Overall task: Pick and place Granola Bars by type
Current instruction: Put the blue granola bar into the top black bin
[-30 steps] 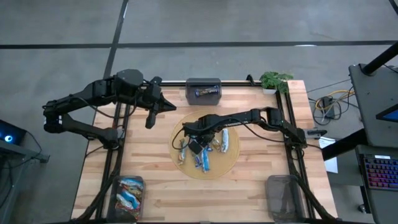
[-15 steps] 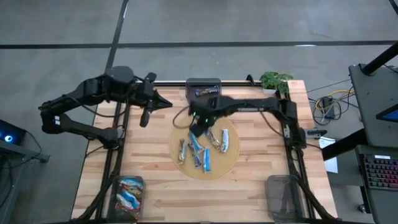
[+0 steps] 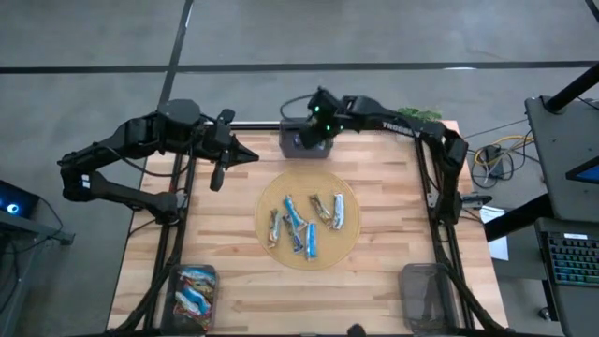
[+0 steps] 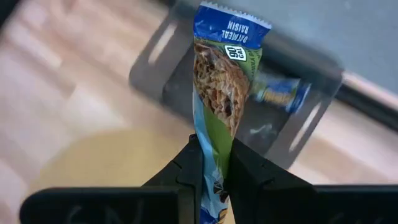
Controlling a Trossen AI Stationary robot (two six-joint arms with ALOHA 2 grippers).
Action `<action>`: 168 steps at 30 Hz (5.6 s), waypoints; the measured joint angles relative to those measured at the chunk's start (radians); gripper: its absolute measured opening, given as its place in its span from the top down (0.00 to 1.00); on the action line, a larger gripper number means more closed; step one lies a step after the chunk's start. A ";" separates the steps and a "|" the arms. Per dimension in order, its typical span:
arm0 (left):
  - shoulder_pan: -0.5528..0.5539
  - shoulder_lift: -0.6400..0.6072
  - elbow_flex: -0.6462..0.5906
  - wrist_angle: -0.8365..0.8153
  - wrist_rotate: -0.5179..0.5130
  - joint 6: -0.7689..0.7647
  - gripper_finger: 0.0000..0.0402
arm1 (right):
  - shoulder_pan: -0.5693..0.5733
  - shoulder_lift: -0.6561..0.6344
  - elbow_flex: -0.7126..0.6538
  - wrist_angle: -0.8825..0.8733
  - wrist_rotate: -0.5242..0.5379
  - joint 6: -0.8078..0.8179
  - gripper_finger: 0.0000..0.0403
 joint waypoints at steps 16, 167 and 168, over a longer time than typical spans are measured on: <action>0.000 0.000 -0.001 0.000 -0.046 0.001 1.00 | -0.109 0.113 0.000 0.253 -0.079 -0.005 0.89; -0.332 0.979 0.085 -0.235 -0.378 0.596 0.91 | 0.443 -0.590 -0.054 -0.186 0.082 -0.237 0.98; -0.332 0.978 0.105 -0.254 -0.378 0.590 0.91 | 0.443 -0.590 -0.054 -0.186 0.083 -0.239 0.98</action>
